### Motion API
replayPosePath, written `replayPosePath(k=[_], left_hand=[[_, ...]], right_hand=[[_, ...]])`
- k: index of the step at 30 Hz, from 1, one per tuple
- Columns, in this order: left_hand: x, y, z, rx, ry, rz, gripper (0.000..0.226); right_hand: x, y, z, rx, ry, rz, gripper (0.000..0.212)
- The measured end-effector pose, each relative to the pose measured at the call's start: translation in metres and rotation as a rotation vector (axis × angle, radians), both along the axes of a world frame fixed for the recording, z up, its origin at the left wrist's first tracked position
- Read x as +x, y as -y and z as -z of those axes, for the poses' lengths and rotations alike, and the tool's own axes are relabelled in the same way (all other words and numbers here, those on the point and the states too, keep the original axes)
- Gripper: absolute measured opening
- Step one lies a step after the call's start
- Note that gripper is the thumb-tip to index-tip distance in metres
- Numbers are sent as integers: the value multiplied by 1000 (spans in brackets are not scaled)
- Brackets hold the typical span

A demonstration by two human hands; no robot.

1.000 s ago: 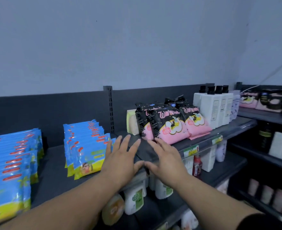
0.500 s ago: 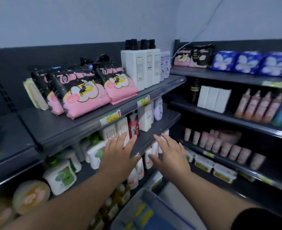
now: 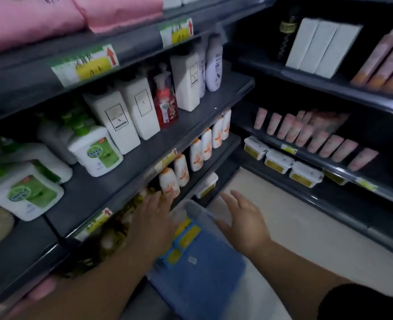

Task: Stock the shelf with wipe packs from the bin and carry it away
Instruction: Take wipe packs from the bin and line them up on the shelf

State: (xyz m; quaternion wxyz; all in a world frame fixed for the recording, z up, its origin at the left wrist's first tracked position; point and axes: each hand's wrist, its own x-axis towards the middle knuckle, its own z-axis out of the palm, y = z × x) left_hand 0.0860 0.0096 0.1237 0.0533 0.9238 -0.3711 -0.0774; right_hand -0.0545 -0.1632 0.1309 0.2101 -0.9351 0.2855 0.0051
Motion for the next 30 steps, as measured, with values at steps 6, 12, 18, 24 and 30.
replayPosePath(k=[6, 12, 18, 24, 30], left_hand=[[17, -9, 93, 61, -159, -14, 71], [27, -14, 180, 129, -301, 14, 69], [31, -4, 245, 186, -410, 17, 71], [31, 18, 293, 282, -401, 92, 77], [30, 30, 305, 399, -299, 149, 77]], right_hand=[[22, -20, 94, 122, -89, -13, 70], [42, -37, 188, 228, -206, -8, 71], [47, -44, 256, 257, -238, 8, 72], [34, -42, 296, 272, -259, 45, 70], [22, -41, 310, 283, -235, 72, 70]])
